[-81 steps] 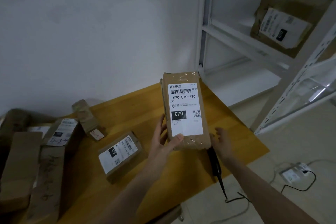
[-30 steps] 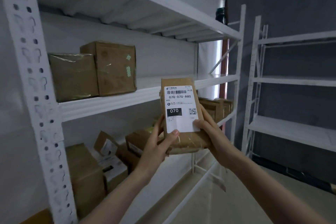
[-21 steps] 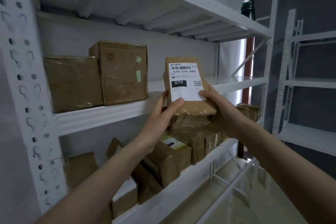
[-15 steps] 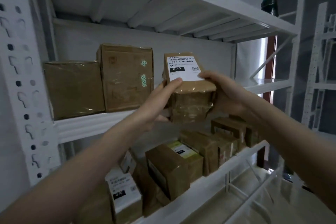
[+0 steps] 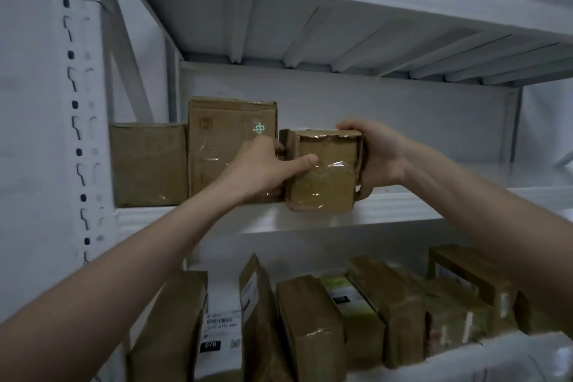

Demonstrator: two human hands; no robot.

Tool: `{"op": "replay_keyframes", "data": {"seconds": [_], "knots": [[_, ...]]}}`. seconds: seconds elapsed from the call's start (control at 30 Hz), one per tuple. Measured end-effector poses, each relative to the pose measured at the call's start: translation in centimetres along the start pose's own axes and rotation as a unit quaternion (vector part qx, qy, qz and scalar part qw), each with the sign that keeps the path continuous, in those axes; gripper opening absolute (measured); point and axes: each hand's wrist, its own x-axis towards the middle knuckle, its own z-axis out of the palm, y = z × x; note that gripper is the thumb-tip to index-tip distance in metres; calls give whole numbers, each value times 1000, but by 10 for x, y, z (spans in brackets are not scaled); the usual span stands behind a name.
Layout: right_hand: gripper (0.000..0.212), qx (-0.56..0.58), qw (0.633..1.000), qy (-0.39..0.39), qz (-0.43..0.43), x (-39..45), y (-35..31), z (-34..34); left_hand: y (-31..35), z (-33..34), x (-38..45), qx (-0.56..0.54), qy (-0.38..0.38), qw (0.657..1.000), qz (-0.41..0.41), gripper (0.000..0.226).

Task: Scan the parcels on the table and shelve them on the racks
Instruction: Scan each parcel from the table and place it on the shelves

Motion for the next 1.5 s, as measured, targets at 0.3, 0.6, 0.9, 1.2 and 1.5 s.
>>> {"op": "replay_keyframes", "data": {"seconds": [0.3, 0.6, 0.9, 1.2, 1.5], "knots": [[34, 45, 999, -15, -7, 39, 5, 9, -11, 11, 2, 169, 207, 963, 45, 46], [35, -184, 814, 301, -461, 41, 65, 24, -57, 36, -45, 174, 153, 972, 22, 39], [26, -428, 583, 82, -686, 17, 132, 140, -157, 33, -147, 308, -14, 942, -129, 34], [33, -473, 734, -181, -452, 23, 197, 368, -257, -77, -320, 338, -50, 885, -315, 33], [29, -471, 780, -299, -282, -1, 279, 628, -366, -245, -520, 388, -96, 807, -435, 38]]}}
